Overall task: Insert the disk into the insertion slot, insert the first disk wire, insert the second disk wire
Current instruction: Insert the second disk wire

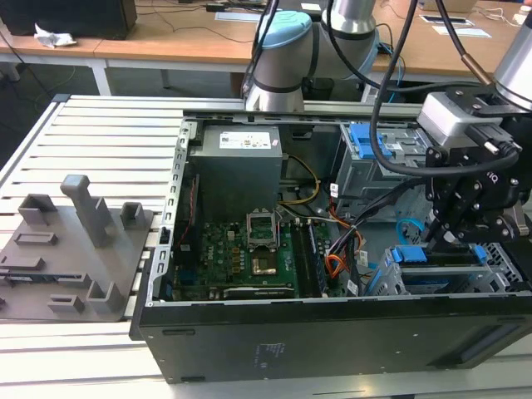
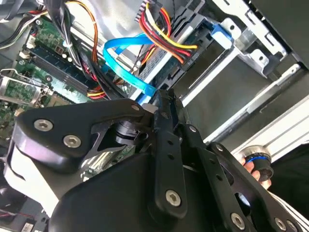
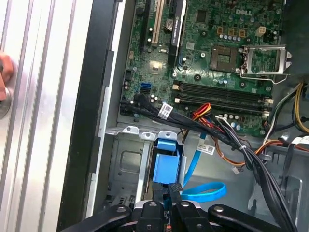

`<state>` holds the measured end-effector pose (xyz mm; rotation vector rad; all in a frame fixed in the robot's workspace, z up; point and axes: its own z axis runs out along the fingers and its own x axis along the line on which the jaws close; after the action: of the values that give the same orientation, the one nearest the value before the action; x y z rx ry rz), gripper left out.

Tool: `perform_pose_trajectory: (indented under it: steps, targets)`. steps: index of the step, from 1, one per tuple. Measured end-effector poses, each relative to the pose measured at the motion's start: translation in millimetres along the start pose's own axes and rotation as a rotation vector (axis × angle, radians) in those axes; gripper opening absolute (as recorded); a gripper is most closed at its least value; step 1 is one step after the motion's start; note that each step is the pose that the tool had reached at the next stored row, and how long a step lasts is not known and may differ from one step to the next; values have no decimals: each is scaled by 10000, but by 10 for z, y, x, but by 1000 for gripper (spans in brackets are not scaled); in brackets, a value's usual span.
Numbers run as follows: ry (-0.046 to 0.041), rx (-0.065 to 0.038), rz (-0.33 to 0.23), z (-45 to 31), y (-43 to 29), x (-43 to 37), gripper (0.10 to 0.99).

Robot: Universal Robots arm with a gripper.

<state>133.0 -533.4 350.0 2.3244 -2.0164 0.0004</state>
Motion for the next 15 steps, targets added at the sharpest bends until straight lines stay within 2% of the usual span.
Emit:
perform_pose_trajectory:
  steps: [4,9,13,15]
  targets:
    - [0,-1,-1,15,-77,-36,165]
    - [1,-4,41,15,-79,-38,165]
    - [-26,-28,601,17,-79,-39,165]
    - [-49,-49,1089,19,-79,-39,165]
